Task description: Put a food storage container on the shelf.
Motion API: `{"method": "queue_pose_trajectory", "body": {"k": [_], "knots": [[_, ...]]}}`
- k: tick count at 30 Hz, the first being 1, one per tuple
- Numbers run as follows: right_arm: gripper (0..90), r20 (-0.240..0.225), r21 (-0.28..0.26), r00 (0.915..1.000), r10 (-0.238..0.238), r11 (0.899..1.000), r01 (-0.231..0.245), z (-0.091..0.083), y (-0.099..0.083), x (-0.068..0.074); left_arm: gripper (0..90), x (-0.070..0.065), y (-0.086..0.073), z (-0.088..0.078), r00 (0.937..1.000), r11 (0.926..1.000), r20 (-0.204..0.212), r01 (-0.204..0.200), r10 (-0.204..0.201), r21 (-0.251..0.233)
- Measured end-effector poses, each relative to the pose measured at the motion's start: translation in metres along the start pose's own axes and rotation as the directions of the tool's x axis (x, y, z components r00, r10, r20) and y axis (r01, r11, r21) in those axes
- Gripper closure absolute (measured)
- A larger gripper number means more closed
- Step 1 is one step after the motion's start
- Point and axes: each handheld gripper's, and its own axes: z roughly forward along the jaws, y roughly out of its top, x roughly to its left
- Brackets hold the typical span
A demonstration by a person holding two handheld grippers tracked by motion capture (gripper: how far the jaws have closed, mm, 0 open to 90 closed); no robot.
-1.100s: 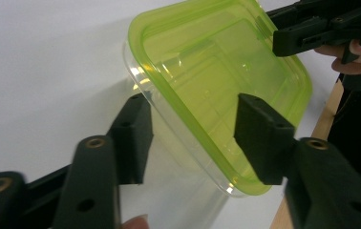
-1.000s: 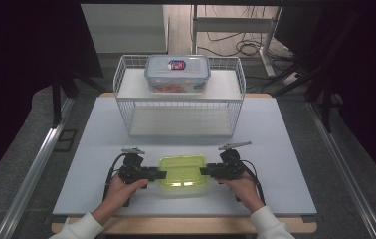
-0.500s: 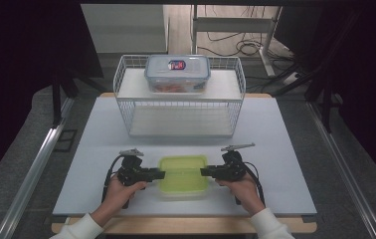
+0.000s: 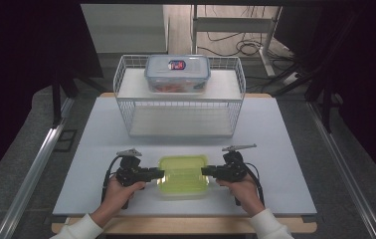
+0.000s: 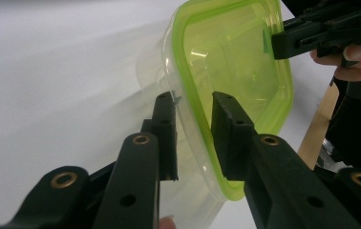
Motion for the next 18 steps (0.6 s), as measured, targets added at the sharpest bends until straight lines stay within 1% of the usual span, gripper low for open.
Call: {"method": "queue_pose_trajectory", "body": {"k": [9,13,15,18], "knots": [[78.8,0.0,-0.027,0.9999,0.013,1.0,-0.013,-0.0014,0.0003,0.0011,77.1,-0.0012,0.0008,-0.0036,0.9999,0.9995,-0.007,-0.014,0.014,-0.027],[79.0,0.005,-0.031,1.0,0.004,1.0,-0.003,-0.0009,0.0004,0.0023,78.2,-0.0012,0.0014,-0.0049,0.9998,0.9993,-0.014,-0.016,0.016,-0.032],[79.1,0.006,-0.032,1.0,0.002,0.999,-0.002,-0.0006,0.0005,0.0029,78.4,-0.0011,0.0017,-0.0055,0.9994,0.9989,-0.017,-0.03,0.03,-0.035],[79.1,0.011,-0.03,0.9999,-0.006,1.0,0.006,-0.0001,0.0008,0.0039,78.9,-0.0015,0.0021,-0.0067,0.9993,0.9987,-0.024,-0.031,0.03,-0.041]]}}
